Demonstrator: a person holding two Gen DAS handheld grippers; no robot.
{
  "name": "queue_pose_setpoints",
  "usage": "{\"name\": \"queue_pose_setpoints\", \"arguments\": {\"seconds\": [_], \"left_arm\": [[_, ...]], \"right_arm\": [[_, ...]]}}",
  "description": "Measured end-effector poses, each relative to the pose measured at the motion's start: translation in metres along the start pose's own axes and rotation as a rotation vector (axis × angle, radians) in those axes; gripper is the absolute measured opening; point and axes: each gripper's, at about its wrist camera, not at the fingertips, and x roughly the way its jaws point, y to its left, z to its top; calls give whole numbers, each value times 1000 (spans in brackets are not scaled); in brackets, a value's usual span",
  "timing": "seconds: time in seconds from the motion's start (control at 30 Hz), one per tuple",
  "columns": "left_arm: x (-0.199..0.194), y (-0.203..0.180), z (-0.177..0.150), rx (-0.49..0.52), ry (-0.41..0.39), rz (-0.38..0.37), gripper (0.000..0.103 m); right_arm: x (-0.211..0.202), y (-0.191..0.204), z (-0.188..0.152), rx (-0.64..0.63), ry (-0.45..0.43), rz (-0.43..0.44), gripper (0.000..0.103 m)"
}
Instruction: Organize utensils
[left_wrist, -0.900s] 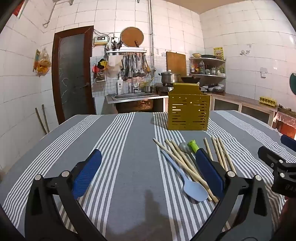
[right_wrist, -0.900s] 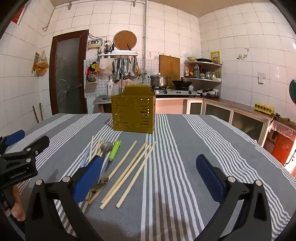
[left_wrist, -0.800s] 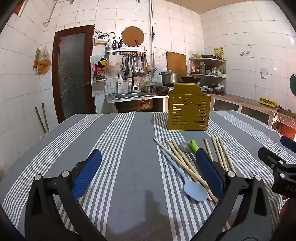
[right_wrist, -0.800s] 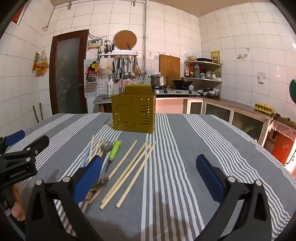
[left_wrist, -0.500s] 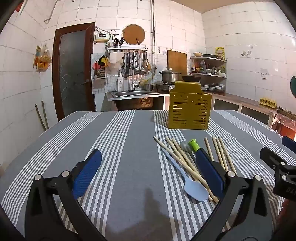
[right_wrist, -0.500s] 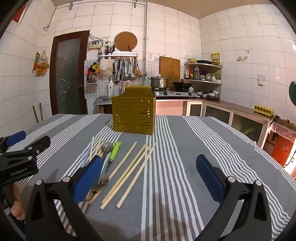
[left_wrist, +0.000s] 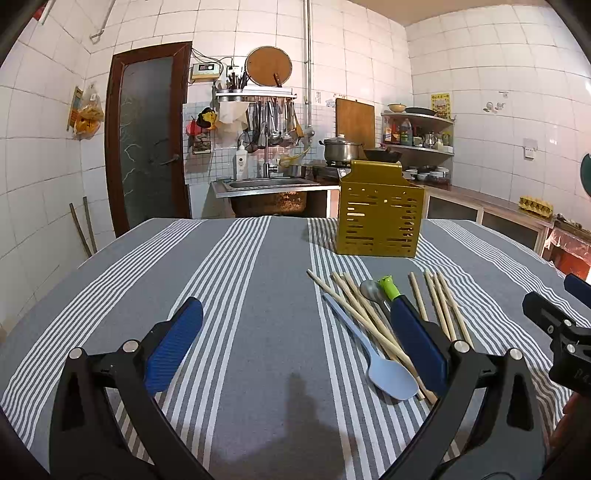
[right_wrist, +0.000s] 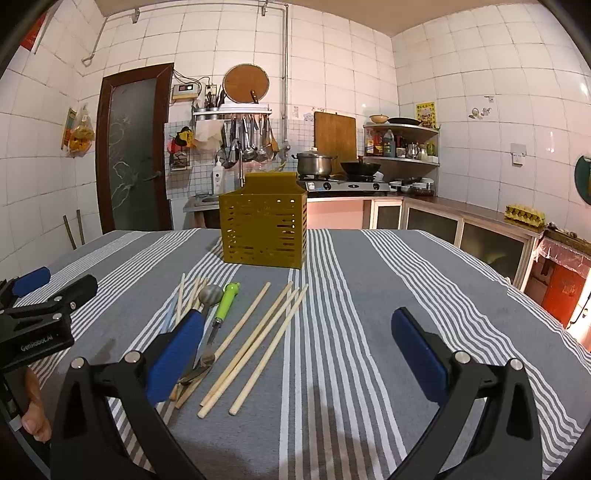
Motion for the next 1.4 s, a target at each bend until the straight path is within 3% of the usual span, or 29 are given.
{"name": "queue_pose_setpoints", "arguments": {"seconds": [1.4], "left_arm": [[-5, 0, 5, 6, -9, -2, 98]], "right_arm": [[-3, -5, 1, 9, -3, -23, 99]]}}
